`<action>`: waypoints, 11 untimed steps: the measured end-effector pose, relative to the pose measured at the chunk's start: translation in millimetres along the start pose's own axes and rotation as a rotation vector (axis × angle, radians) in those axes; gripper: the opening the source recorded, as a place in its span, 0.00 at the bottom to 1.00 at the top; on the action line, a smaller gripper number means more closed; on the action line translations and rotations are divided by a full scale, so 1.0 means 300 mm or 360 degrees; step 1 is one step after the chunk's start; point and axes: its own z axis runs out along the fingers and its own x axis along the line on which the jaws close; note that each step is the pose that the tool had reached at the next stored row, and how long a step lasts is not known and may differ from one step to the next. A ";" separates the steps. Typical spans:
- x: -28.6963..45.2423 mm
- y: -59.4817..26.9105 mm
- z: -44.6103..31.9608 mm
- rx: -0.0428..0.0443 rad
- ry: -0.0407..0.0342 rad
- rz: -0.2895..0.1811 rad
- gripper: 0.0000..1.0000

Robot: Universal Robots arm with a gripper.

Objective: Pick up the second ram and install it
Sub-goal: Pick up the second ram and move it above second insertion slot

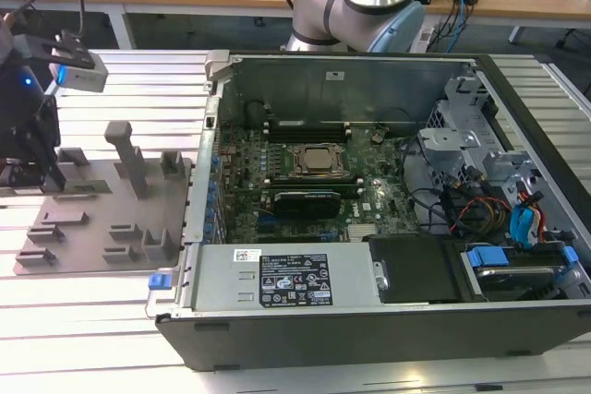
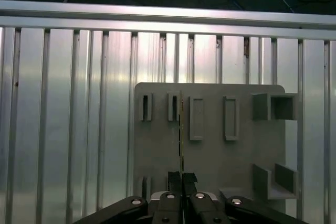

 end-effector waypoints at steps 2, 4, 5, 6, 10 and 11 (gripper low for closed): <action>0.000 0.001 -0.009 0.0000 -0.0005 0.0000 0.13; -0.001 0.001 -0.017 0.0000 -0.0012 -0.0001 0.13; -0.001 0.001 -0.020 0.0001 -0.0015 -0.0001 0.13; -0.001 0.001 -0.024 0.0001 -0.0017 -0.0001 0.13; -0.002 0.002 -0.051 0.0001 -0.0022 -0.0001 0.13; -0.002 0.003 -0.055 0.0001 -0.0022 -0.0001 0.13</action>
